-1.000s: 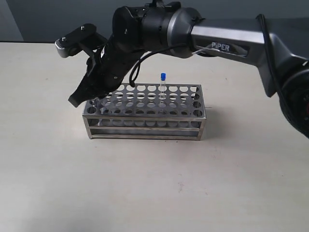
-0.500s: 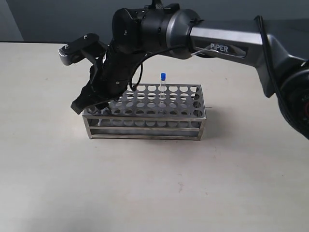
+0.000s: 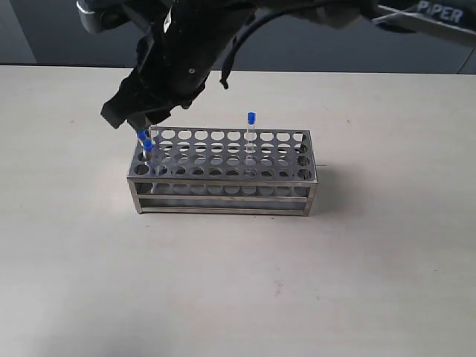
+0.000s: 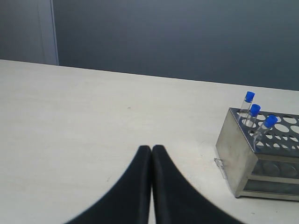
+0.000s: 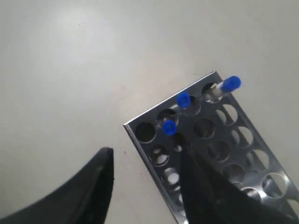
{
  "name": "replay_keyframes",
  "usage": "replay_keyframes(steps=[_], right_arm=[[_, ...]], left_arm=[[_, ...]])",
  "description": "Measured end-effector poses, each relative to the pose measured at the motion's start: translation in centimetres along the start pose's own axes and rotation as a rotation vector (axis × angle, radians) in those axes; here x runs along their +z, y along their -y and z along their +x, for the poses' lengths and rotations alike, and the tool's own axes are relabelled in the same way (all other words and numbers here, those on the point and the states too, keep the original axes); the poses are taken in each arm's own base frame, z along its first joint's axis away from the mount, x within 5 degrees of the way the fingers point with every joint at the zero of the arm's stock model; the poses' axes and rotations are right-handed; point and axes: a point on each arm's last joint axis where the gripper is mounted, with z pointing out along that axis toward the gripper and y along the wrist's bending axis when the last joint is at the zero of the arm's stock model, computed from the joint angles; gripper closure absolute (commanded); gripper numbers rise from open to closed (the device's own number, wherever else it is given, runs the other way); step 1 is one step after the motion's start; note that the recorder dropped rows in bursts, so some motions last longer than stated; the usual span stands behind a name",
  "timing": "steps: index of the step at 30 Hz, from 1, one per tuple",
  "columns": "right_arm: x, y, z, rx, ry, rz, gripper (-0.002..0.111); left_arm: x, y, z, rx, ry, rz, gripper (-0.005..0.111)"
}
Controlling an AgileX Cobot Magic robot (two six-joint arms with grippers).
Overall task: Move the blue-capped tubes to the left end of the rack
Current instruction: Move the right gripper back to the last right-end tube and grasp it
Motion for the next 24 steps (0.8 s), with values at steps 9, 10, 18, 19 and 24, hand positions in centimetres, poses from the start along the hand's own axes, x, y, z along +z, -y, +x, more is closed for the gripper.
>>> replay_keyframes(steps=[9, 10, 18, 19, 24], right_arm=[[-4.6, 2.3, 3.8, 0.088, -0.095, 0.175, 0.064], [-4.8, 2.7, 4.8, 0.107, -0.104, 0.187, 0.064], [-5.4, 3.6, 11.9, 0.173, 0.041, 0.268, 0.064], [-4.6, 3.8, 12.2, 0.169, 0.081, 0.278, 0.064], [-0.4, 5.1, 12.0, 0.159, 0.191, 0.304, 0.064]], left_arm=[[0.0, 0.0, 0.0, 0.000, 0.000, 0.000, 0.106], [0.0, 0.0, 0.0, 0.000, 0.000, 0.000, 0.106], [0.0, 0.0, 0.0, 0.000, 0.000, 0.000, 0.106], [0.0, 0.0, 0.0, 0.000, 0.000, 0.000, 0.106], [0.0, 0.0, 0.0, 0.000, 0.000, 0.000, 0.106]])
